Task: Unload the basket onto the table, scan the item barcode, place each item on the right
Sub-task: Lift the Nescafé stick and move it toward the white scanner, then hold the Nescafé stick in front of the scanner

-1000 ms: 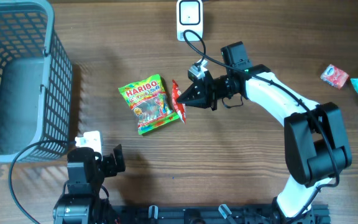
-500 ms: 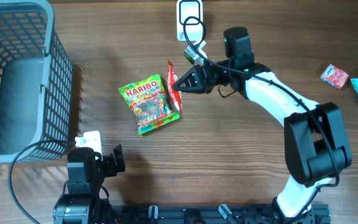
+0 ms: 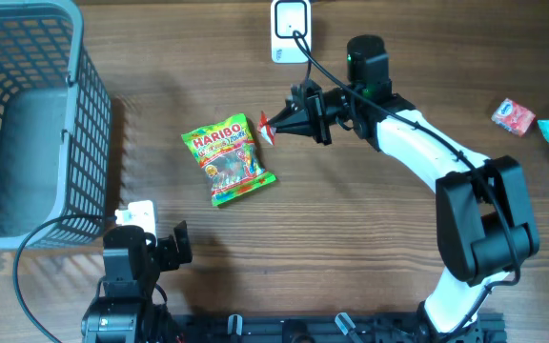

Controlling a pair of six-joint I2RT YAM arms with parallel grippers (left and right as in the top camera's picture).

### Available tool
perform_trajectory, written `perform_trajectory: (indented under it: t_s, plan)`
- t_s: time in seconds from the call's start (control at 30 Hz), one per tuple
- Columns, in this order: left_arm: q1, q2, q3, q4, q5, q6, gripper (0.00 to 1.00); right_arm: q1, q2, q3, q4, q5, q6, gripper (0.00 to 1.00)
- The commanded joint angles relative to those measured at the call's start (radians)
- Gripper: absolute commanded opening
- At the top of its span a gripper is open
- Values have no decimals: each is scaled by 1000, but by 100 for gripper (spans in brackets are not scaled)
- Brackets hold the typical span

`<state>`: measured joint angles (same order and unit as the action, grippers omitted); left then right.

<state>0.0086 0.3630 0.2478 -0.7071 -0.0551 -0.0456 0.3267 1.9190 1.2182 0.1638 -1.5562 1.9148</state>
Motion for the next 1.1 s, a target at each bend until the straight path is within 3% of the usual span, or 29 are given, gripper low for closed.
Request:
perform_trajectory:
  t_s: [0.0, 0.17, 0.43, 0.5, 0.53, 0.57, 0.67, 0.73, 0.9, 1.07]
  plan:
    - [5, -2, -4, 3, -10, 12, 100, -47, 9, -7, -240, 14, 156, 4]
    - [5, -2, -4, 3, -10, 12, 100, -136, 9, -9, -613, 214, 155, 4]
    - [5, -2, -4, 3, -9, 12, 100, -151, 9, -13, -635, 195, 123, 4]
    - [5, -2, -4, 3, -10, 12, 100, -150, 9, -13, -564, 196, -1, 5]
    - [5, -2, -4, 3, -10, 12, 100, -150, 9, -13, -474, 201, -138, 4]
    - [5, -2, -4, 3, -10, 12, 100, -150, 9, -13, -371, 214, -172, 4]
    - [5, -2, -4, 3, -10, 12, 100, -151, 9, -13, 247, 420, -345, 5]
    - [5, -2, -4, 3, -10, 12, 100, -150, 9, -13, 492, 520, -422, 5]
    - [5, -2, -4, 3, -10, 12, 100, -132, 9, -12, 272, 869, -650, 5]
    - [5, -2, -4, 3, -10, 12, 100, -60, 10, 38, 201, 1118, -792, 4]
